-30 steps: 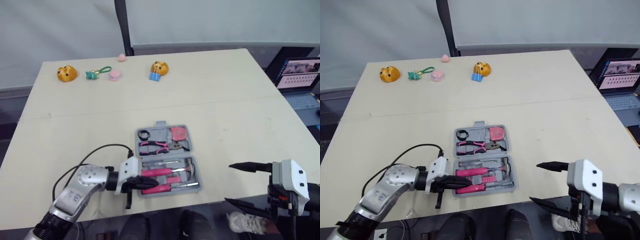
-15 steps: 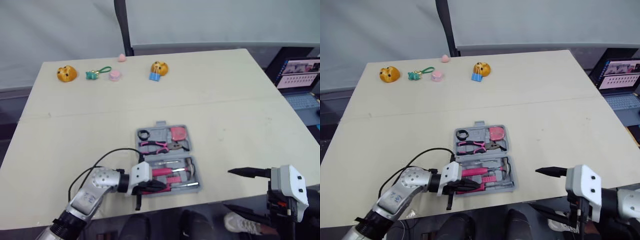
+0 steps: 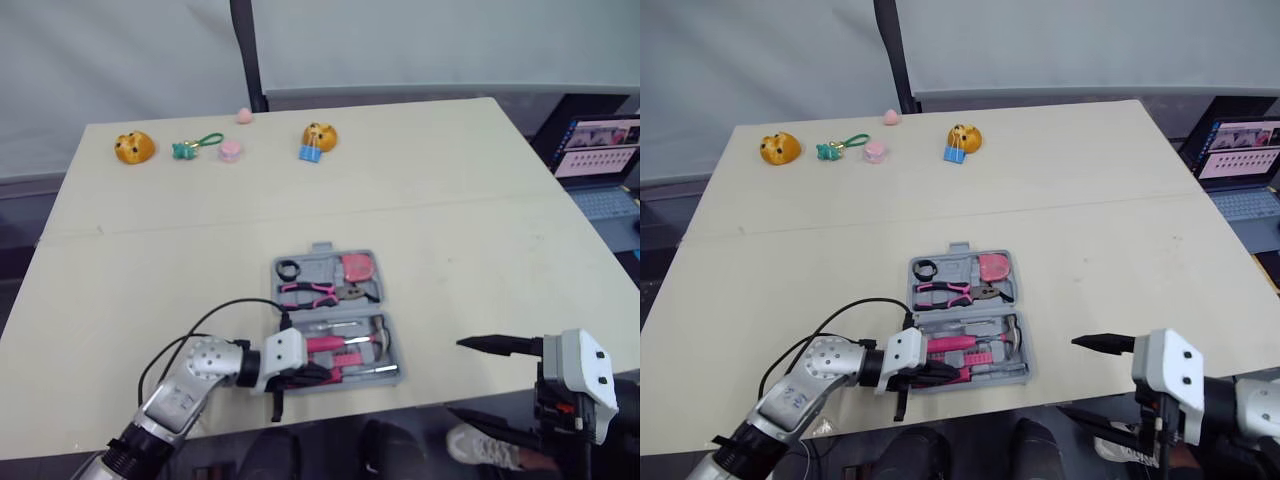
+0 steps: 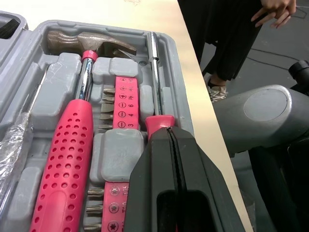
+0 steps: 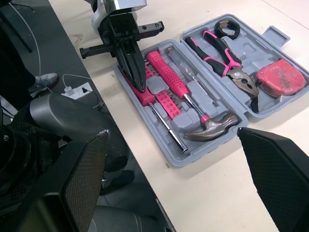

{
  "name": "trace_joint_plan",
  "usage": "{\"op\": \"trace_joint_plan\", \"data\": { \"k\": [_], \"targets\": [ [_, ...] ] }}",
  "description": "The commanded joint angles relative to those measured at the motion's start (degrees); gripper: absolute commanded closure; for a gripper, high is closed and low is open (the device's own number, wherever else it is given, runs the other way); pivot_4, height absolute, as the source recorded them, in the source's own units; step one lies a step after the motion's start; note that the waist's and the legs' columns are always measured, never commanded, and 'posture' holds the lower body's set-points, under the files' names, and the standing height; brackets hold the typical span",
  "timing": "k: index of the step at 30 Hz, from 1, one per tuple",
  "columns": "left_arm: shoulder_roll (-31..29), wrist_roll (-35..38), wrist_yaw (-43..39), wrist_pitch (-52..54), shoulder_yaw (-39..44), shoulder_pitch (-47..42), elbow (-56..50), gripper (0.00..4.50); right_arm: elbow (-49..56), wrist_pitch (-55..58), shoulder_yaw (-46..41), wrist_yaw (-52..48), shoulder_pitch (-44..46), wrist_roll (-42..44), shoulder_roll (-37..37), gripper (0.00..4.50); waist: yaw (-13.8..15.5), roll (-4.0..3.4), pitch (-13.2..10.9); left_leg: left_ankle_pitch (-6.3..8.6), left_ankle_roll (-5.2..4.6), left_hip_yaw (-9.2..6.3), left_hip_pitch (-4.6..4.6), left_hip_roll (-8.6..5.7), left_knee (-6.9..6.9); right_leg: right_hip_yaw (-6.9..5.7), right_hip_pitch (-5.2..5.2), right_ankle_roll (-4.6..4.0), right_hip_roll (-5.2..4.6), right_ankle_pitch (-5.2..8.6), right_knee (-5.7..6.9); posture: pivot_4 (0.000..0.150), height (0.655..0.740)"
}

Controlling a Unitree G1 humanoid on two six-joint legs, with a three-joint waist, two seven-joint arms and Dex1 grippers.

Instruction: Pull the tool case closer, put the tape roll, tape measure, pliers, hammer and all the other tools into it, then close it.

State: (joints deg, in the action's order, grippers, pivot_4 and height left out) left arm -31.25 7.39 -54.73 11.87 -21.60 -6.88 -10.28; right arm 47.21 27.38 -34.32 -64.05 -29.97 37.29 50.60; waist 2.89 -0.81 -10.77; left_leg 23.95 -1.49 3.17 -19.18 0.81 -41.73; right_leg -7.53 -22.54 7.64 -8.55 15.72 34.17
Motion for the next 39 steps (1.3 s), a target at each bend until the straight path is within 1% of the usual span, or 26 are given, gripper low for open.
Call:
{"op": "trace_joint_plan", "data": {
  "k": [1,9,14,18,24,32,34,36,38,39],
  "targets": [
    [-0.4,-2.6,0.7,0.6,-2.0,1.8,2.0,4.47,1.6,-0.1,-2.3,0.3,0.1,1.2,0.4,0.0,0.0,-0.08,0.0,0.0,0.0,0.0,0.0,0.0,0.0,0.0,0.0,0.0,0.0,0.0,0.0,0.15,0.7155],
    [-1.1,-5.1,1.5,1.6,-3.9,2.6,3.7,4.47,1.8,0.1,-2.3,0.4,0.1,1.0,0.4,0.0,0.0,-0.28,0.2,0.0,0.0,0.0,0.05,0.01,0.0,0.02,0.04,0.0,-0.02,0.0,0.0,0.15,0.7155],
    [-1.3,-5.9,1.8,2.9,-5.2,2.6,4.8,4.47,1.7,0.1,-2.3,0.5,0.2,1.0,0.5,0.0,0.1,-0.55,0.4,0.01,-0.01,-0.02,0.07,0.01,0.0,0.01,0.07,-0.01,-0.03,0.0,-0.04,0.15,0.7155],
    [-0.7,-4.5,1.7,5.6,-5.1,3.0,5.9,4.47,1.6,0.3,-2.4,0.5,0.3,1.1,0.5,0.0,0.0,-0.73,0.7,0.01,-0.02,-0.02,0.1,0.01,0.0,0.01,0.09,-0.01,-0.03,0.0,-0.05,0.15,0.7155],
    [-0.7,-4.9,1.5,6.1,-5.6,3.6,7.6,4.47,1.6,0.4,-2.5,0.6,0.4,1.2,0.6,0.0,0.0,-0.92,1.3,0.03,-0.04,-0.02,0.14,0.03,0.04,0.04,0.11,-0.03,-0.05,0.0,-0.07,0.15,0.7155],
    [-0.3,-6.3,2.1,6.4,-6.6,4.1,9.9,4.47,1.7,0.6,-2.7,0.5,0.4,1.3,0.7,0.0,0.0,-0.8,1.9,0.03,-0.05,-0.07,0.23,0.03,0.26,0.16,0.19,-0.07,-0.12,0.01,-0.29,0.15,0.7155],
    [-0.3,-6.5,2.1,6.3,-6.9,4.1,10.3,4.47,1.8,0.8,-2.9,0.6,0.4,1.4,0.7,0.0,0.0,-0.88,2.0,0.03,-0.05,-0.07,0.25,0.03,0.32,0.25,0.2,-0.09,-0.15,0.01,-0.32,0.15,0.7155],
    [-0.2,-6.8,2.2,6.3,-7.2,4.1,10.9,4.47,1.8,0.9,-3.0,0.5,0.5,1.5,0.7,0.0,0.0,-0.91,2.0,0.03,-0.05,-0.06,0.43,0.03,0.45,0.33,0.3,-0.14,-0.17,0.04,-0.34,0.15,0.7155],
    [-0.1,-7.3,2.6,5.9,-7.7,4.2,11.7,4.47,1.7,0.9,-3.1,0.5,0.5,1.5,0.8,0.0,0.0,-0.95,2.0,0.04,-0.03,-0.05,0.9,0.09,0.75,0.34,0.73,-0.26,-0.24,0.1,-0.49,0.15,0.7155],
    [-0.1,-7.4,2.6,5.6,-7.9,4.2,12.0,4.47,1.7,1.0,-3.1,0.5,0.5,1.5,0.8,0.0,0.0,-0.98,2.0,0.12,0.01,-0.06,0.98,0.2,0.85,0.3,1.03,-0.34,-0.41,0.15,-0.63,0.15,0.7155]
  ]
}}
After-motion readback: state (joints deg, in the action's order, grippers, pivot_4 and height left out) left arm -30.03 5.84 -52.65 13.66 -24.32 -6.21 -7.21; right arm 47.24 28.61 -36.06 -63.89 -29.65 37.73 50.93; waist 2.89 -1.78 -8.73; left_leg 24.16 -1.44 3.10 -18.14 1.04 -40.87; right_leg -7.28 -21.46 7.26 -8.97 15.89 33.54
